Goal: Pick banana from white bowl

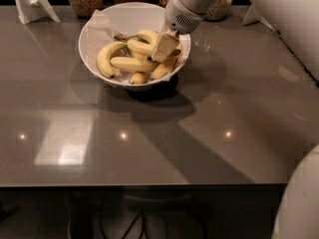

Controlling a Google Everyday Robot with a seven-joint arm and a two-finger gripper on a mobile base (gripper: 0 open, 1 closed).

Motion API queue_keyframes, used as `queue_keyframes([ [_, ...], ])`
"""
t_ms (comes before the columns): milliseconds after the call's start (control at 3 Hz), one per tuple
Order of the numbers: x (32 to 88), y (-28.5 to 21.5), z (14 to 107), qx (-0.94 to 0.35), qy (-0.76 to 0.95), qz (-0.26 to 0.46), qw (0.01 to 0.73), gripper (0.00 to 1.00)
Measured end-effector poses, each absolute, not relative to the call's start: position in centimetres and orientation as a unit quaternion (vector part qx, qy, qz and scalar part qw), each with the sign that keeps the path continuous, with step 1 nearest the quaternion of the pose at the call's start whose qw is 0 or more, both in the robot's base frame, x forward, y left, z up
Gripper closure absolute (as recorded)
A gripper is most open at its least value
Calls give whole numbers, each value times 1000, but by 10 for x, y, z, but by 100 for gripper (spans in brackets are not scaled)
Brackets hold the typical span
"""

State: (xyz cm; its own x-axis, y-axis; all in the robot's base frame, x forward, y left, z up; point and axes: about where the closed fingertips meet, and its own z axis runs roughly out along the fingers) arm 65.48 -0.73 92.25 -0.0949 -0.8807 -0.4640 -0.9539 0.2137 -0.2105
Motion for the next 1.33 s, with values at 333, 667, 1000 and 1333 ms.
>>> queue_keyframes([
  [333,650,-16,925,-626,743,80,223,100],
  [667,638,-26,941,-628,738,90,229,100],
  [1000,625,-38,960,-627,726,113,259,100],
  [1333,601,-57,974,-619,700,169,312,100],
])
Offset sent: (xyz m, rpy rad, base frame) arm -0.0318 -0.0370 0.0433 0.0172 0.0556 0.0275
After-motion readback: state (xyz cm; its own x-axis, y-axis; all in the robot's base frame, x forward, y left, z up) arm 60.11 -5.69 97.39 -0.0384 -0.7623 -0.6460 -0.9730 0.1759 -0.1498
